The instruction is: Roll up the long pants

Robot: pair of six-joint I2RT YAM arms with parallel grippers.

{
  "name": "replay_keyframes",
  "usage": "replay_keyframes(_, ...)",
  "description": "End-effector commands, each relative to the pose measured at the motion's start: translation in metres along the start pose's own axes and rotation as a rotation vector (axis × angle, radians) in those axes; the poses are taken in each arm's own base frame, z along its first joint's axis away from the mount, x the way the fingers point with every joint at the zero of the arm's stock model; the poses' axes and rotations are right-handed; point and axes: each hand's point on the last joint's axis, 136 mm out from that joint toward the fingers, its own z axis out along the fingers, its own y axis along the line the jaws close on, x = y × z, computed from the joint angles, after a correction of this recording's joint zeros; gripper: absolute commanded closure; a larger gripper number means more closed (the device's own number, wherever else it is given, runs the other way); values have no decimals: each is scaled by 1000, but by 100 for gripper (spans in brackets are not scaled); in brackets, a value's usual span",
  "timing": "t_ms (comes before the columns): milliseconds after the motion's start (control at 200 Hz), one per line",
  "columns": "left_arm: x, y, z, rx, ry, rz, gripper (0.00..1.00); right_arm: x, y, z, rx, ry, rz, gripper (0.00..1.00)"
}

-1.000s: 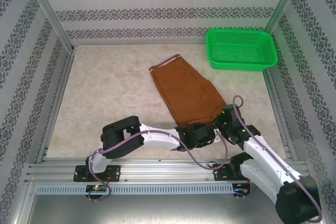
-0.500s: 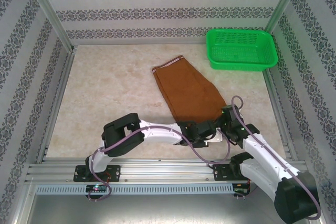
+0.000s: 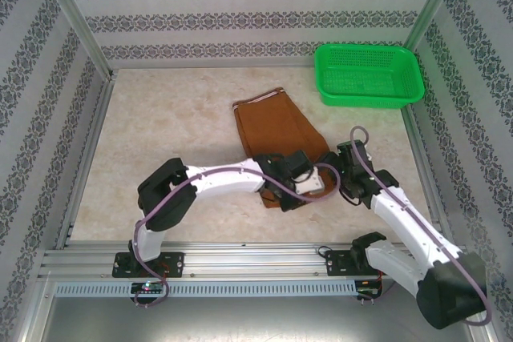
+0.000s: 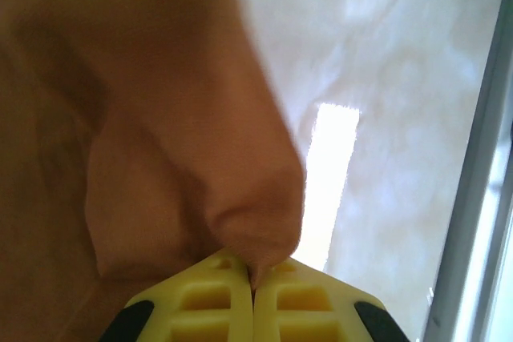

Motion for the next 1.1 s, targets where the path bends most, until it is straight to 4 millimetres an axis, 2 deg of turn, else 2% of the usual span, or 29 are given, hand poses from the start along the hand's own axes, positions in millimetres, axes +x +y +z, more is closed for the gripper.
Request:
replay_keyframes(0, 48, -15, -10, 265, 183, -305, 100, -23, 8, -26, -29, -100, -15, 4)
replay_keyframes(90, 41, -18, -16, 355, 172, -387, 100, -34, 9, -42, -52, -162, -13, 4)
replay_keyframes(160, 35, -20, -22, 429, 155, -433, 100, -34, 11, -48, -73, -165, -18, 7)
replay_keyframes(390, -8, -29, -58, 665, 66, -575, 100, -7, 10, -34, -73, -24, -46, 8)
replay_keyframes(505, -15, -25, -57, 712, 82, -671, 100, -2, 12, -34, -98, -8, -40, 8)
replay_keyframes(595, -18, -9, -49, 737, 61, -767, 100, 0, 14, -37, -119, -5, -44, 8)
replay_keyframes(809, -39, 53, -43, 788, -128, -1069, 100, 8, 31, -43, -198, 46, -42, 9)
replay_keyframes(959, -27, 74, -24, 760, -130, -1198, 100, 12, 39, -43, -210, 81, -49, 9)
replay_keyframes(1094, -15, 90, -2, 794, -125, -1301, 100, 25, 43, -28, -194, 148, -65, 8)
